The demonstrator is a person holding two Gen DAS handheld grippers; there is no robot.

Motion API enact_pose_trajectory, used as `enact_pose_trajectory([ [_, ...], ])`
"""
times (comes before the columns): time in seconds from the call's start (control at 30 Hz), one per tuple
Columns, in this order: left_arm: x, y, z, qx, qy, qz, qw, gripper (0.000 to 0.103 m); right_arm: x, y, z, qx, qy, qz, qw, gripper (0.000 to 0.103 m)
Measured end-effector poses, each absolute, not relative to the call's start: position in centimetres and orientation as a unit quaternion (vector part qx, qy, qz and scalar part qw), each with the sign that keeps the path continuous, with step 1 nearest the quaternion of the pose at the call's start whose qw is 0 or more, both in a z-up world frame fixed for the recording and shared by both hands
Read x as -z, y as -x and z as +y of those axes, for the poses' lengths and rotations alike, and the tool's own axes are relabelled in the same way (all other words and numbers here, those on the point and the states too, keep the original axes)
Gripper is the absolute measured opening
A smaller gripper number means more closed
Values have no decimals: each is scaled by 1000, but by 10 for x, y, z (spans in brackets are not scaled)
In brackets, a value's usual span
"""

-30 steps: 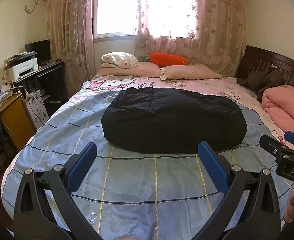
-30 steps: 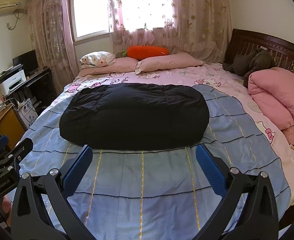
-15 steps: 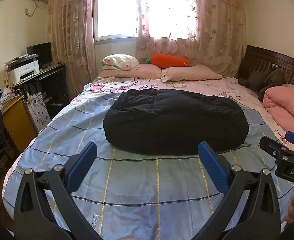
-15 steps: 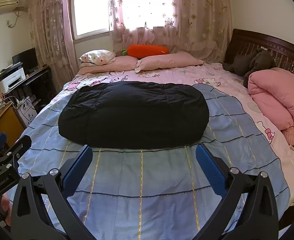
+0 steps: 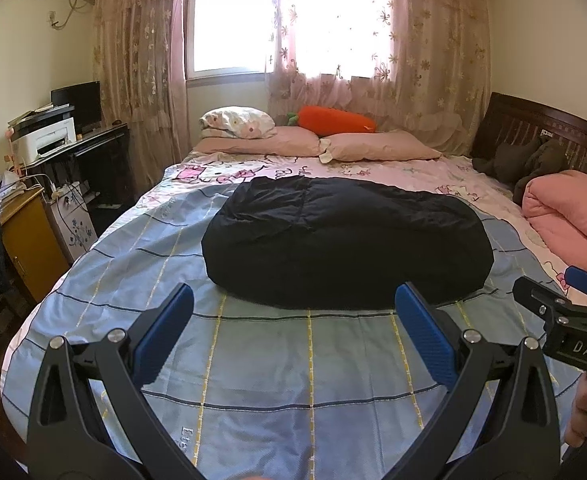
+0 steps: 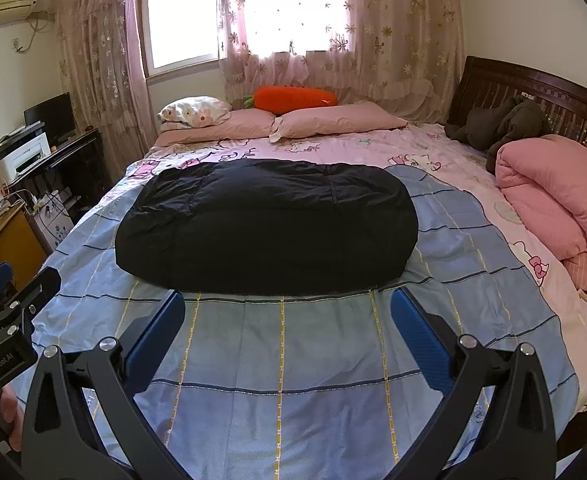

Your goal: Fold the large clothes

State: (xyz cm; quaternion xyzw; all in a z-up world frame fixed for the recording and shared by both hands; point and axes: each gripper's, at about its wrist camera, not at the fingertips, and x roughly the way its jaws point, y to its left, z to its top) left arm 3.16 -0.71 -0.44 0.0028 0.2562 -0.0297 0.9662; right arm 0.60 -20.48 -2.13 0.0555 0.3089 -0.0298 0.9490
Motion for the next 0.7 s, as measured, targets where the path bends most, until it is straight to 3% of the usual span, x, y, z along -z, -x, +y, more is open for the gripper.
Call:
enact_pose_trajectory([
  [0.7,8,-34,-9,31,4,263,964,101,26,-8,-210,26,-55,314,948,102],
])
